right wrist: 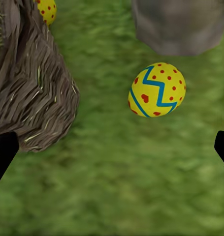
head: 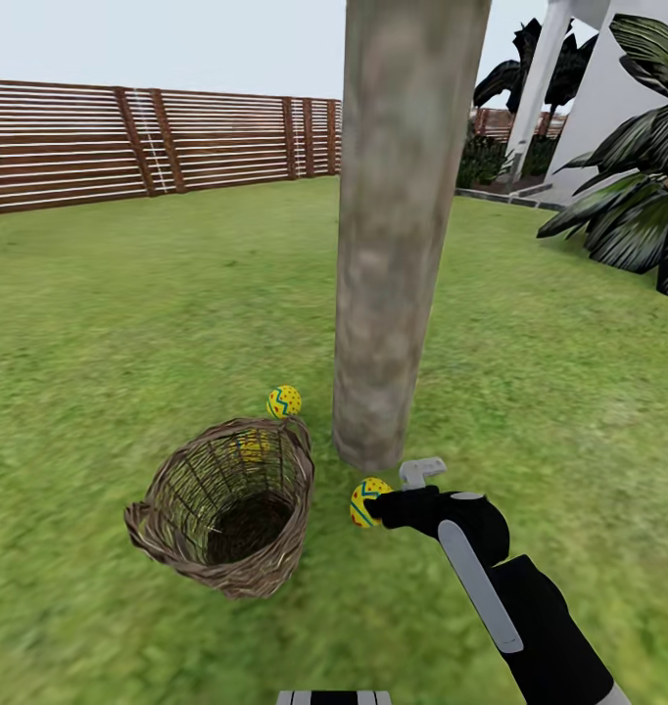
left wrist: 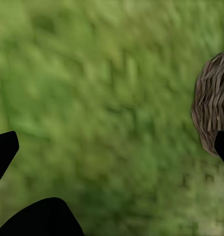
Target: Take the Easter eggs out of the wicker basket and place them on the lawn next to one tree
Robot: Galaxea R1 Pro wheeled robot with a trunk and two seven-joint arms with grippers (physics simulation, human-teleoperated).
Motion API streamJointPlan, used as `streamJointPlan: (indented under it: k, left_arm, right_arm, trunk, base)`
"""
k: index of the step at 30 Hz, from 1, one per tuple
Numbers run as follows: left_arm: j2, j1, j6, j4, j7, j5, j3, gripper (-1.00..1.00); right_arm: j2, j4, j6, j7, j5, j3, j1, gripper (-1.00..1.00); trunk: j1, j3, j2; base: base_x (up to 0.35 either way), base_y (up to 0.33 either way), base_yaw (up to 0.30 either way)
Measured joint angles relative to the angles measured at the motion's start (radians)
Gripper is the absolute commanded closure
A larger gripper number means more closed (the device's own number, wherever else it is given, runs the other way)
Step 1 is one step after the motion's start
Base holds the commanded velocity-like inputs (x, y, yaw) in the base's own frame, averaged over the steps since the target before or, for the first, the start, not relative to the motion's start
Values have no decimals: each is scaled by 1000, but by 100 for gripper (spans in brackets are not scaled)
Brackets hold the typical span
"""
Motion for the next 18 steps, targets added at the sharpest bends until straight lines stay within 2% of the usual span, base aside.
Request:
streamJointPlan:
  k: [18]
  left_arm:
    - [5, -1, -1, 20, -9, 11, 0, -100]
  right_arm:
    - [1, 0, -1, -3, 0, -1, 0, -100]
  trunk:
    - [-8, 70, 4]
  base:
    - [0, 0, 0]
